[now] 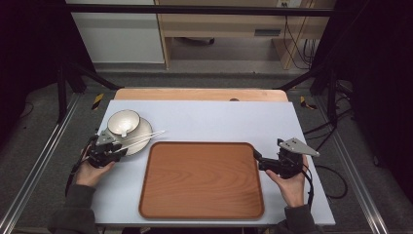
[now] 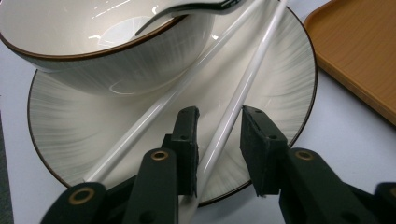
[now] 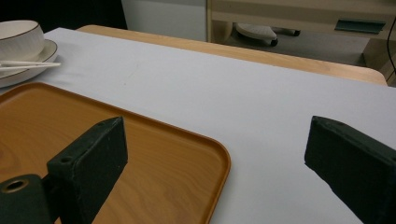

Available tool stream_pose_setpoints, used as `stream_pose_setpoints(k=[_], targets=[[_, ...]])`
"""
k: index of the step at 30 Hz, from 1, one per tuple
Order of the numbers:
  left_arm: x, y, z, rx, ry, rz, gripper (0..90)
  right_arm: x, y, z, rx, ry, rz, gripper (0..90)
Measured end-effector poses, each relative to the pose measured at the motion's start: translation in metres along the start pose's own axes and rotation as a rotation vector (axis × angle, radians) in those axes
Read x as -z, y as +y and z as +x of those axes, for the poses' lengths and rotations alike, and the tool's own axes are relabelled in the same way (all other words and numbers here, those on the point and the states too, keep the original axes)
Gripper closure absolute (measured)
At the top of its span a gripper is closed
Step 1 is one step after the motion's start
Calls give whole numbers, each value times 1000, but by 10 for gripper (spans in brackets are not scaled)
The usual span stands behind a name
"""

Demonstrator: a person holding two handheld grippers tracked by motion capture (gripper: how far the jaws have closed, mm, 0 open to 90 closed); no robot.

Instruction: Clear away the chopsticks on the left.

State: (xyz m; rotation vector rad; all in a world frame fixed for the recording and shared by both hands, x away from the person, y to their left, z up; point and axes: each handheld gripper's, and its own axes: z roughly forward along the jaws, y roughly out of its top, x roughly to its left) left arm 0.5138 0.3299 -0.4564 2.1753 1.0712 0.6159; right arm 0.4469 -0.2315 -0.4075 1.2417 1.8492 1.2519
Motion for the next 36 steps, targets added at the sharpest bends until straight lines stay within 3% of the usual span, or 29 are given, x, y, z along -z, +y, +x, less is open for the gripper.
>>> stream_pose_setpoints(k=[18,23,28,36], targets=[[1,1,-4,44,-25,-9,815,0,0,0,1,2,8,62],[0,2,-4,54,-25,-10,805,0,0,0,0,2,7,62],[-1,5,-3,106,-38,-30,766,0,0,-1,2,4,3,62],[-8,9,-5,135,-33,-31,803,-1,0,-1,2,4,4,61]])
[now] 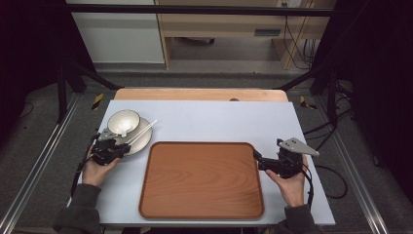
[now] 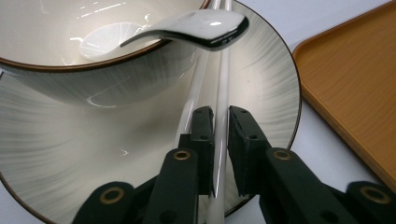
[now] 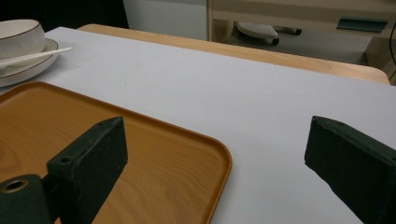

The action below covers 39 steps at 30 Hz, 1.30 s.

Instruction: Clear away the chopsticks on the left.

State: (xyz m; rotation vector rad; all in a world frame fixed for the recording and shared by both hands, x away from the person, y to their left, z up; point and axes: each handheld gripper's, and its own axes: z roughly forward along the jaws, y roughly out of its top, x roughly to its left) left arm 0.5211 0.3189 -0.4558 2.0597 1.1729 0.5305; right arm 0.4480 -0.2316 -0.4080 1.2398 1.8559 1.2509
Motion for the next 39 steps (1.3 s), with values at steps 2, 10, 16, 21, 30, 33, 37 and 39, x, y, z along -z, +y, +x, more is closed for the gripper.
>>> stream_pose_setpoints(k=[2,10,16,21,30,33,37,39], targets=[[0,0,0,7,-6,-2,813,0,0,0,0,0,1,62],[0,1,-6,-3,-21,1,838,1,0,0,-2,5,-4,60],[5,4,-12,7,-32,-24,840,2,1,0,-4,4,-5,53],[14,7,-19,18,-31,-51,842,2,1,0,-4,-2,-7,47],[28,11,-37,20,-23,-72,842,4,1,-1,-7,-6,-7,46],[35,11,-46,23,-15,-95,842,5,2,-2,-7,-7,-9,45],[47,11,-58,26,-4,-124,842,6,2,-2,-9,-9,-13,41],[54,10,-64,33,6,-142,842,6,2,-2,-8,-10,-15,40]])
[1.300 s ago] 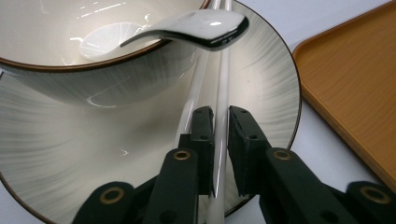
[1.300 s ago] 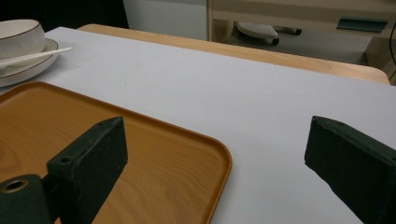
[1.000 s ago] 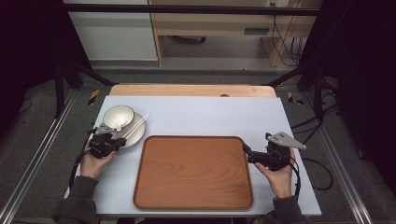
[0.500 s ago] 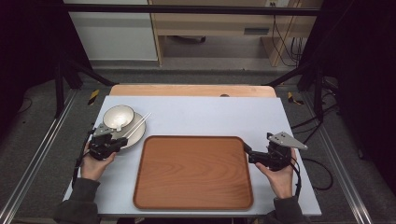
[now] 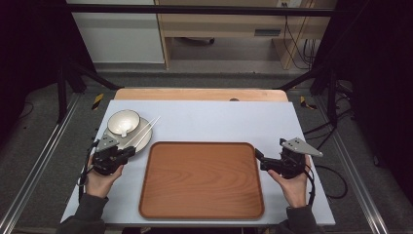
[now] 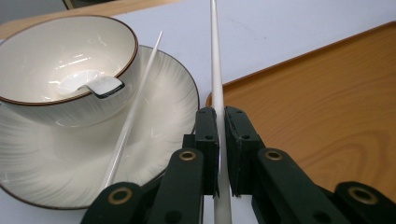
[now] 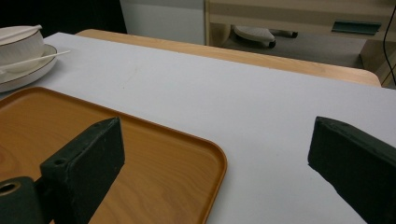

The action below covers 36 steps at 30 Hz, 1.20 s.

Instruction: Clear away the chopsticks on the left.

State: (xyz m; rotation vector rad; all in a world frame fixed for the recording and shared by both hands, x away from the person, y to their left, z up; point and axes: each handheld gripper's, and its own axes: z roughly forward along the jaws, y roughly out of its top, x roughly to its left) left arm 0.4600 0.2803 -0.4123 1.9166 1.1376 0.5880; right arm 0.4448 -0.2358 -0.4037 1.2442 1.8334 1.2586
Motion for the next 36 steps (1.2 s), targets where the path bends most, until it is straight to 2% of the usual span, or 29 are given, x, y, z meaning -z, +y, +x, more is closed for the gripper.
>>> stream_pose_setpoints(k=[7,10,14,17,20,22,26,31,36], targets=[[17,5,-23,43,43,-48,842,0,-1,1,0,-3,7,39],[16,6,-33,48,76,-54,842,-2,-1,3,2,1,14,39],[13,9,-43,87,92,-61,842,-2,-1,4,6,2,14,39],[13,11,-51,103,95,-63,841,-1,-1,3,2,7,11,39],[14,11,-58,117,115,-68,841,-1,0,3,2,5,7,39],[15,9,-61,157,108,-84,841,0,0,3,1,6,5,39],[16,0,-69,204,120,-100,841,-1,0,4,0,8,6,40],[18,-13,-79,237,157,-110,841,-2,-1,4,1,11,15,39],[19,-29,-85,280,160,-122,841,-3,-1,5,5,13,20,39]])
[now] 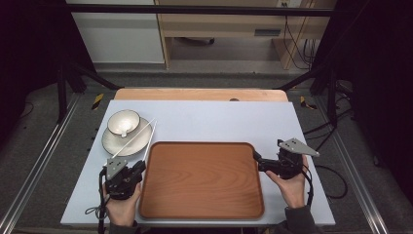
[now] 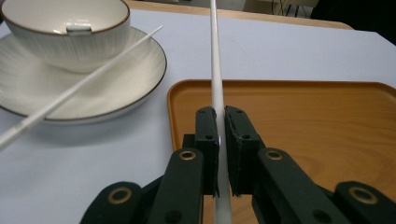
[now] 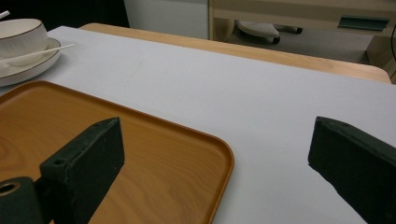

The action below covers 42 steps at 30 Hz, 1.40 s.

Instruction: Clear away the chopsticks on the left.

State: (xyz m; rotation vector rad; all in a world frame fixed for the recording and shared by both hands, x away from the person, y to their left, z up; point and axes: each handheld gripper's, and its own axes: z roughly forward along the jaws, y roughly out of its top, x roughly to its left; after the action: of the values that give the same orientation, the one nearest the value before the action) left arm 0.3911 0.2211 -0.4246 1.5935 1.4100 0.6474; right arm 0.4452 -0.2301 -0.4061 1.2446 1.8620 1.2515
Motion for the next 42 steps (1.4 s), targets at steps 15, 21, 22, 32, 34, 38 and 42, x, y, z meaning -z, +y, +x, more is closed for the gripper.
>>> stream_pose_setpoints(k=[15,21,22,32,34,38,42], targets=[[-9,-45,-7,27,75,33,841,-4,-2,2,9,7,14,42],[-14,-49,-9,28,85,54,841,-5,-2,3,7,7,18,43],[-15,-49,-10,24,86,62,841,-5,-2,3,7,9,18,43],[-27,-55,-18,4,106,118,841,-5,-3,3,10,9,23,44],[-28,-56,-18,-1,116,124,841,-5,-3,3,8,11,24,44],[-29,-57,-19,-6,124,137,841,-5,-3,3,9,12,24,44],[-30,-57,-18,-7,128,146,839,-5,-3,3,9,11,24,45]])
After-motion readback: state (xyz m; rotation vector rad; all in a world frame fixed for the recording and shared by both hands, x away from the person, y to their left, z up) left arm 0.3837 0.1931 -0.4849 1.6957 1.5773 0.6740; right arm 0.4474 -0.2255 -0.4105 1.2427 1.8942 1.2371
